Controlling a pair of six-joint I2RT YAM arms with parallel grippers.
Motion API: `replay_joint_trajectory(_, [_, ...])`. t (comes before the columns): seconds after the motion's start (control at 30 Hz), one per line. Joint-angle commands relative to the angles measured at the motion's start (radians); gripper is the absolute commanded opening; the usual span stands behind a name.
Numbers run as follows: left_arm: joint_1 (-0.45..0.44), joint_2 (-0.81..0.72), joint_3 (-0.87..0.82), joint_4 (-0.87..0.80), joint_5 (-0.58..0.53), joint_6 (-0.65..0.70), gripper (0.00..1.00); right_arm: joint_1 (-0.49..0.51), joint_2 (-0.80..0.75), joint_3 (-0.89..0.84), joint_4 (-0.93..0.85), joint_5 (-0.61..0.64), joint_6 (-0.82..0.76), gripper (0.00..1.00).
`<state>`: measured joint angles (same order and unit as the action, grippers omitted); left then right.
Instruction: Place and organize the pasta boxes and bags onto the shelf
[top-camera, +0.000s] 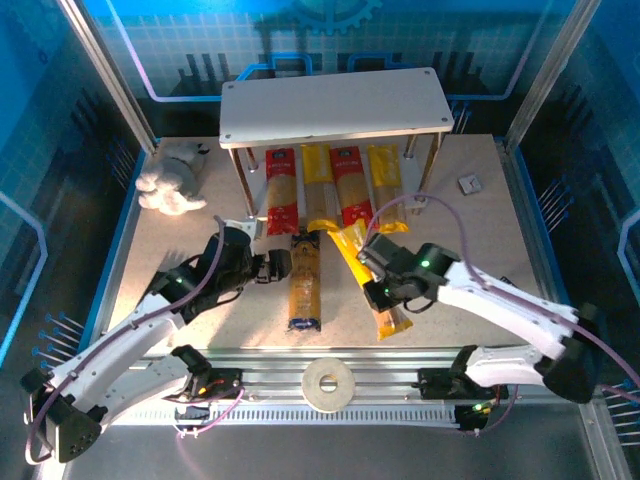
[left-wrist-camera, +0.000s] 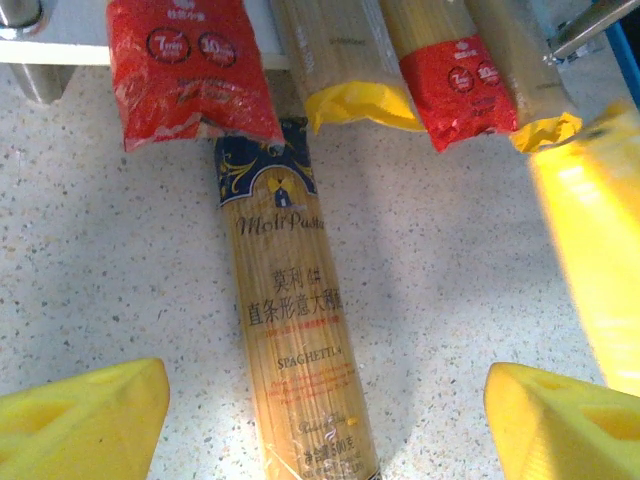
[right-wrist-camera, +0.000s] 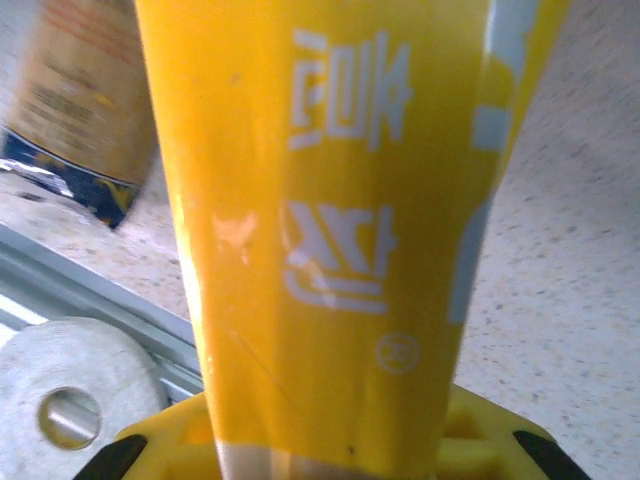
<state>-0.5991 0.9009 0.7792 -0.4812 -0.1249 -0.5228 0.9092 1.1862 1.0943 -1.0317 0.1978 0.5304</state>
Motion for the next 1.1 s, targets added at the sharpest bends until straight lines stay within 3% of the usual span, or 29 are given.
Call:
replay_joint_trajectory(0.0, [0.007,0.005,0.054,-0.006,0.017,0.03,0.83,0.011,-0.119,0.17,-0.068,0.121,-0.008,0.0])
replay_joint_trajectory(0.13, [0.007,0.02,0.089,-0.024,0.017,0.044,0.83,-0.001,-0.135,0.35,-0.08,0.225,-0.084,0.0])
replay_joint_trajectory(0.33, [0.007,0.033,0.12,-0.035,0.024,0.053,0.83,-0.085,0.0,0.656,-0.027,0.324,-0.255,0.03])
replay_joint_trajectory(0.5, [0.01,0.037,0.13,-0.043,0.022,0.06,0.84,-0.285,0.174,0.893,0.038,0.238,-0.344,0.03])
replay_joint_trajectory(0.67, [0.015,0.029,0.133,-0.06,0.016,0.06,0.84,-0.376,0.341,1.079,0.089,0.218,-0.414,0.03])
replay_joint_trajectory(1.07, [0.026,0.036,0.129,-0.057,0.009,0.053,0.84,-0.478,0.534,1.186,0.255,0.232,-0.484,0.04])
